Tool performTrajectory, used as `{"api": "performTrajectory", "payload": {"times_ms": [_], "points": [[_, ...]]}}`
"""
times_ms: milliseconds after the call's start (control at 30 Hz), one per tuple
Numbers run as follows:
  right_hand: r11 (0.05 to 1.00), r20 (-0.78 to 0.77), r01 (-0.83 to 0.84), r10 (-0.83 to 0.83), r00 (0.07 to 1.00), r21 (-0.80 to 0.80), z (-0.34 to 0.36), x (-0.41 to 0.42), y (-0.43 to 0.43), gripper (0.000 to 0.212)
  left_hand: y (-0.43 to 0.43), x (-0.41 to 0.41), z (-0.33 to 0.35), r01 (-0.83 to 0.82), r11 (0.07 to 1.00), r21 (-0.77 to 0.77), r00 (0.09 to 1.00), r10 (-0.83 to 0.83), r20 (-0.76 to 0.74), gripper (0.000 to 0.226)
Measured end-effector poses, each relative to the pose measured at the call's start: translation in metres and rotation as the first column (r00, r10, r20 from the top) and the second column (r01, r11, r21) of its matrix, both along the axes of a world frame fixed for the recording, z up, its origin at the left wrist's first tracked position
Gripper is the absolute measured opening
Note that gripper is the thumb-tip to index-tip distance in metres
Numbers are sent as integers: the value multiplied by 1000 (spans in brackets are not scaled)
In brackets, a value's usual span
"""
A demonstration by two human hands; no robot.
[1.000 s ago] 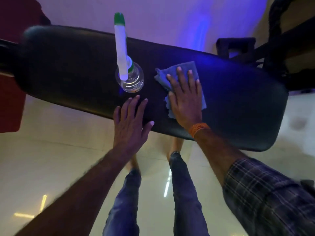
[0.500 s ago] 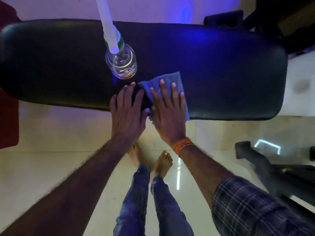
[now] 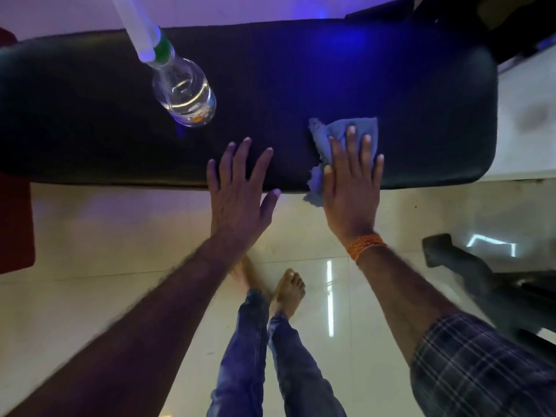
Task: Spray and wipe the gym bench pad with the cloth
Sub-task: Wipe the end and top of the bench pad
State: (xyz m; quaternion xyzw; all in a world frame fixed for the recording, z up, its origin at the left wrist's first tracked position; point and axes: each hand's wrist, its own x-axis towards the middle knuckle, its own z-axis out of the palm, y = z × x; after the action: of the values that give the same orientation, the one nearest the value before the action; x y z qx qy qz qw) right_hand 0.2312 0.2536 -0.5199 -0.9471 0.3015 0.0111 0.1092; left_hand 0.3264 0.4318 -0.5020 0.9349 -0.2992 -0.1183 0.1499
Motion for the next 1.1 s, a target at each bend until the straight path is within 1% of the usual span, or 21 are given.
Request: {"api": "performTrajectory", "payload": {"times_ms": [33, 67, 167, 233, 300, 367, 433, 467, 533, 600, 633, 667, 733, 767, 800, 833, 933, 967, 1000, 1033, 1100], "points": [[996, 18, 88, -88, 996, 13, -1, 3, 11, 55, -1, -2, -1, -6, 1000, -3, 1000, 6, 4, 63], [994, 29, 101, -102, 994, 28, -1, 7, 29, 56, -3, -3, -1, -17, 1000, -7, 1000, 17, 4, 62], [992, 18, -124, 124, 992, 31, -7, 5, 68, 65, -10, -9, 3, -45, 999, -5, 999, 45, -13, 61], [976, 14, -217, 217, 976, -16, -11, -6, 48, 67, -12, -11, 6, -37, 999, 6, 999, 37, -22, 61], [985, 17, -157, 158, 987, -65, -13, -22, 20, 62, -10, -11, 8, -9, 1000, 24, 1000, 9, -16, 61], [999, 36, 2, 0, 999, -49, -13, -33, 8, 57, -5, -11, 9, 3, 999, 42, 1000, -3, 3, 61], [995, 58, 101, -100, 993, -7, -11, -25, 27, 57, -3, -8, 8, 16, 998, 64, 999, -17, 29, 61], [995, 68, 96, -96, 993, 5, -11, -16, 43, 58, -2, -6, 7, 24, 997, 73, 999, -27, 42, 61], [1000, 82, 1, -2, 997, 16, -14, -4, 66, 61, 1, -1, 3, 38, 996, 76, 996, -43, 71, 60], [996, 64, -91, 91, 994, -7, -18, -8, 59, 62, 5, 3, -1, 52, 997, 62, 993, -58, 100, 59], [995, 60, -101, 102, 993, -28, -19, -14, 48, 60, 8, 4, -3, 63, 997, 51, 992, -68, 107, 58], [997, 65, -62, 64, 996, -38, -19, -20, 39, 57, 11, 6, -4, 71, 997, 37, 991, -75, 113, 58], [992, 97, 124, -123, 988, -4, -17, -21, 36, 54, 22, 15, -6, 45, 999, 20, 991, -47, 122, 58], [977, 104, 212, -212, 972, 12, -15, -13, 48, 54, 28, 20, -7, 21, 1000, 15, 992, -23, 121, 58], [969, 107, 245, -246, 963, 18, -14, -1, 67, 55, 34, 24, -7, 6, 1000, 13, 993, -7, 115, 59], [980, 105, 198, -199, 974, 16, -14, 11, 90, 57, 40, 28, -7, 3, 1000, 14, 994, -5, 109, 59], [994, 96, -108, 106, 990, 15, -18, 23, 132, 68, 55, 38, -5, 29, 999, 23, 993, -31, 118, 58], [992, 88, -129, 129, 988, 0, -20, 18, 126, 69, 60, 40, -4, 26, 999, 18, 992, -28, 119, 58], [996, 81, -90, 92, 992, -19, -21, 13, 119, 67, 66, 45, -3, 22, 1000, 15, 993, -24, 113, 57], [1000, 84, 18, -16, 996, -25, -21, 10, 113, 63, 71, 48, -3, 23, 1000, 16, 994, -24, 106, 56], [952, 99, 306, -304, 948, -5, -20, 20, 121, 57, 83, 57, -4, 37, 999, 22, 993, -39, 111, 56]]}}
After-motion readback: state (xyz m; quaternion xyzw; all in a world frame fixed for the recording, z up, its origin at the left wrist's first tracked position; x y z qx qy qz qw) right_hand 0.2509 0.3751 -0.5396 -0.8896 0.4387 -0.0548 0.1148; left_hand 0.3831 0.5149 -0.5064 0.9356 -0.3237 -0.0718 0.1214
